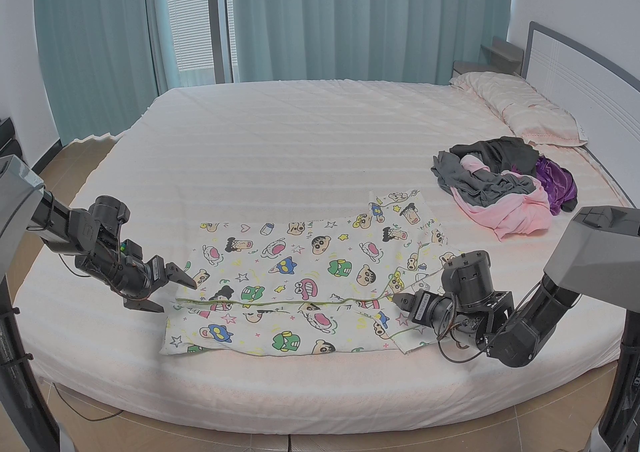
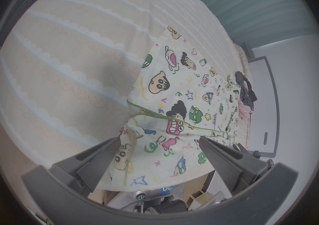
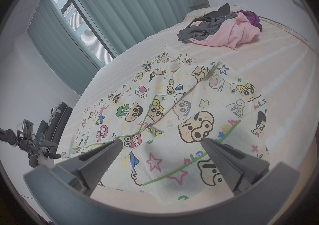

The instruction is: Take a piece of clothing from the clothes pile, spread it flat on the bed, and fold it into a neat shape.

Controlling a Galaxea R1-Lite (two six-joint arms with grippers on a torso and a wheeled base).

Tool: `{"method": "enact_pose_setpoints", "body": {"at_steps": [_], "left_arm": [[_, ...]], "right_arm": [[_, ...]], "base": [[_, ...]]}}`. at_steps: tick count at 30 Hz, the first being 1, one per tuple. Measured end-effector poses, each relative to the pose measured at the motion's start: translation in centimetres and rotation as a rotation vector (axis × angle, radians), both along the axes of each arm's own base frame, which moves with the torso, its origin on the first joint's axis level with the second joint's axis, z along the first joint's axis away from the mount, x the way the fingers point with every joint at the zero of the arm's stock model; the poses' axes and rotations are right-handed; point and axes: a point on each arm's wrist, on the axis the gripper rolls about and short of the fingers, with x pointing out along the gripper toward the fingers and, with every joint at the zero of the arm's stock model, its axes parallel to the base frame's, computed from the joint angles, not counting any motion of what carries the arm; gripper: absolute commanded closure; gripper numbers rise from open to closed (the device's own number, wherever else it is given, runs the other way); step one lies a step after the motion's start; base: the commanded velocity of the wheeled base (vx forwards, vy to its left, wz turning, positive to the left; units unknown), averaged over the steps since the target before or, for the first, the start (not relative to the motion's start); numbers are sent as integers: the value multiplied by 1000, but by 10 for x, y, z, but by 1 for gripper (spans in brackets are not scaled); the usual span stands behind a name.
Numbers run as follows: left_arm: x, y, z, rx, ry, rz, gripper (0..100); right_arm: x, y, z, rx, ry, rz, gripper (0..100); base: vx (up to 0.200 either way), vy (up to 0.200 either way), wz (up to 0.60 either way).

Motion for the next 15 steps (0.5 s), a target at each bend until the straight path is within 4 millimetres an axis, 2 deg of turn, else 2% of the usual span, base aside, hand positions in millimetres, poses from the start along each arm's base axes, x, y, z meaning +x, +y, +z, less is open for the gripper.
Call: {"method": "enact_pose_setpoints", "body": {"at_steps": [4, 5, 10, 15], "left_arm": [[8, 0, -9, 28, 17, 10, 0], [9, 0, -11, 30, 21, 11, 100], [12, 0, -18, 30, 35, 14, 100], [13, 0, -20, 25, 44, 23, 100]], "right_arm": [[1, -4, 1, 1, -2, -10, 0], [2, -5, 2, 3, -4, -14, 0], [5, -18, 13, 32, -6, -10, 0], [6, -43, 20, 39, 23, 22, 0]], "base": [[0, 0, 0], [0, 0, 0], [0, 0, 0], [0, 0, 0]]}}
